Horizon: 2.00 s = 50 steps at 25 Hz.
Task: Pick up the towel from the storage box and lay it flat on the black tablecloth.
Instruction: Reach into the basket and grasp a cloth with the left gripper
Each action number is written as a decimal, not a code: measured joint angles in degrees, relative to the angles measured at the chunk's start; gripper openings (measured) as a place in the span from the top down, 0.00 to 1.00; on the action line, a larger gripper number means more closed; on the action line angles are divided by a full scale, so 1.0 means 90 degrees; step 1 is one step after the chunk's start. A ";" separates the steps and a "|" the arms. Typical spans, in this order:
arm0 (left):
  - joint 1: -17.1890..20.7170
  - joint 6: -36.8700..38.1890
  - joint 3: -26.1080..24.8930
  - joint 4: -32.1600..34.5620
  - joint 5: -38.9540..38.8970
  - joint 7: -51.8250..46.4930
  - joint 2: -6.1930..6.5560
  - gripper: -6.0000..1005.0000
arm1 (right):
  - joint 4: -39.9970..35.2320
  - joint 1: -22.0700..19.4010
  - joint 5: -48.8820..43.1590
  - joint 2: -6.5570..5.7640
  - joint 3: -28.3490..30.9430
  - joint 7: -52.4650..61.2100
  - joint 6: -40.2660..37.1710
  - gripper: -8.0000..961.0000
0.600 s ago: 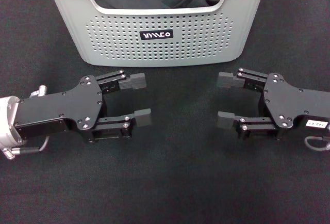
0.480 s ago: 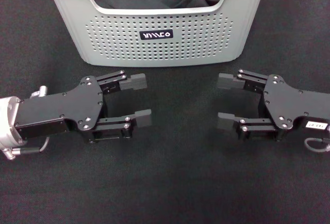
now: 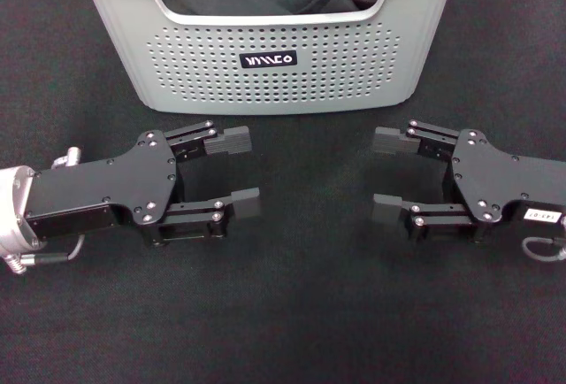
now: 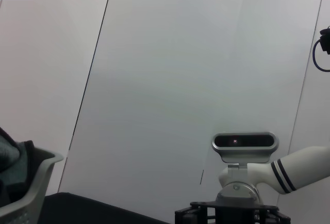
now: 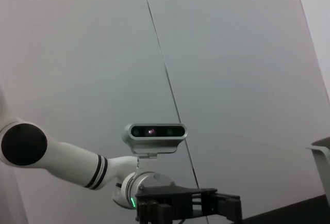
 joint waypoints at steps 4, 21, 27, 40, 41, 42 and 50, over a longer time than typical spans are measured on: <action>-0.0020 0.0001 -0.0030 0.0039 -0.0040 -0.0035 -0.0003 0.22 | 0.0030 -0.0007 -0.0001 -0.0007 0.0028 -0.0034 0.0128 0.11; -0.1387 -0.2801 -0.0021 0.4431 0.0732 -0.4053 -0.0262 0.24 | 0.0100 -0.0649 0.0086 -0.0015 0.0327 -0.0112 0.0612 0.11; -0.2082 -0.4048 0.0651 0.4564 0.1864 -0.4323 -0.0554 0.25 | 0.0451 -0.0628 0.0205 -0.0003 0.0327 -0.0320 0.0643 0.11; -0.2234 -0.6301 0.2921 0.5511 0.5240 -0.7114 -0.0585 0.27 | 0.0845 -0.0716 0.0277 0.0009 0.0322 -0.0513 0.0630 0.11; -0.2160 -0.6298 0.2873 0.5565 0.5322 -0.7131 -0.0578 0.27 | 0.0855 -0.0724 0.0279 0.0009 0.0323 -0.0529 0.0631 0.11; -0.2100 -0.6298 0.2829 0.5605 0.5368 -0.7135 -0.0571 0.27 | 0.0857 -0.0725 0.0284 0.0009 0.0322 -0.0543 0.0638 0.11; -0.1785 -0.6210 0.2515 0.5666 0.5718 -0.7159 -0.0568 0.29 | 0.0859 -0.0616 0.0295 0.0009 0.0322 -0.0586 0.0647 0.12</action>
